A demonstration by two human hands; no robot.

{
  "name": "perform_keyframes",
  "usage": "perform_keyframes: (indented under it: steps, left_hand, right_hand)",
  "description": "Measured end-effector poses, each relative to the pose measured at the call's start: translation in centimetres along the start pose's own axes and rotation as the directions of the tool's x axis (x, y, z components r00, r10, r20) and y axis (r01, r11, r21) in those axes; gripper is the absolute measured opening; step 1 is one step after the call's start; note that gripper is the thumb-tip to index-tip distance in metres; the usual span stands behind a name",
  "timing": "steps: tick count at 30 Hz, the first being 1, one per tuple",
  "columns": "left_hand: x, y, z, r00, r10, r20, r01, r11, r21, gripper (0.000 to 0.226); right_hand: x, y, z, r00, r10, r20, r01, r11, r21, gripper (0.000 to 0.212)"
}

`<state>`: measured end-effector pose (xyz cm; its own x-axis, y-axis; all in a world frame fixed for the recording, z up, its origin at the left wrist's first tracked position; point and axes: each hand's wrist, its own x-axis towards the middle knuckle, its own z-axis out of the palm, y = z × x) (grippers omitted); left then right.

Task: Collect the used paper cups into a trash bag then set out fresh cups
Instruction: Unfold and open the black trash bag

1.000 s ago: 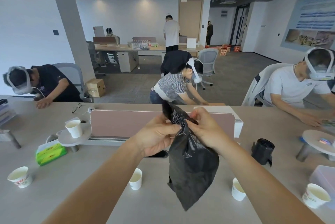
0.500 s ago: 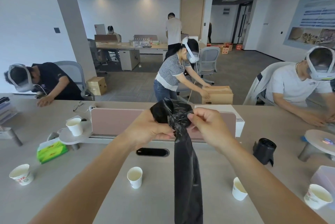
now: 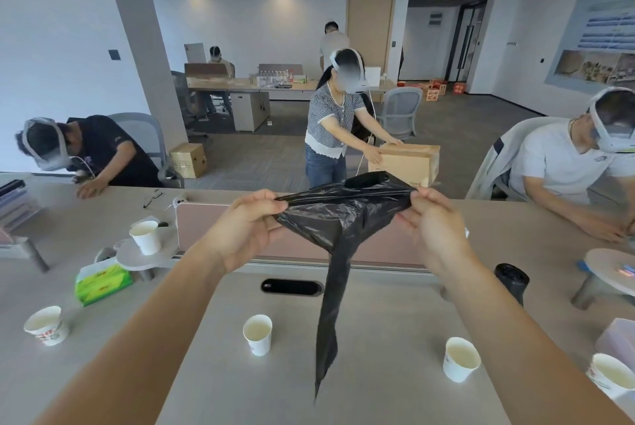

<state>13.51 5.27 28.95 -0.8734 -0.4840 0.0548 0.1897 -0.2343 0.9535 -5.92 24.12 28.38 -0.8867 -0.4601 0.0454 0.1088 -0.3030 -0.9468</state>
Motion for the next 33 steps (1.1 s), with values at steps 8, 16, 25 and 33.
perform_keyframes:
  steps: [8, 16, 25, 33]
  left_hand:
    - [-0.2, 0.2, -0.4, 0.996, 0.009, 0.085, -0.018, 0.995, 0.1, 0.04]
    - [-1.9, 1.7, 0.4, 0.99, -0.086, 0.114, 0.022, 0.88, 0.474, 0.038]
    - [-2.9, 1.3, 0.7, 0.977, 0.131, 0.169, -0.184, 0.917, 0.355, 0.034]
    - [-1.7, 0.6, 3.1, 0.995, 0.089, 0.046, -0.098, 0.956, 0.277, 0.038]
  right_hand:
    - [-1.3, -0.1, -0.7, 0.875, 0.328, 0.357, -0.262, 0.939, -0.221, 0.034]
    - [-0.1, -0.2, -0.9, 0.973, 0.0, 0.233, 0.084, 0.932, -0.352, 0.02]
    - [2.2, -0.6, -0.8, 0.977, 0.128, -0.169, -0.118, 0.991, 0.065, 0.01]
    - [0.2, -0.5, 0.2, 0.989, 0.124, 0.074, -0.131, 0.988, 0.086, 0.02]
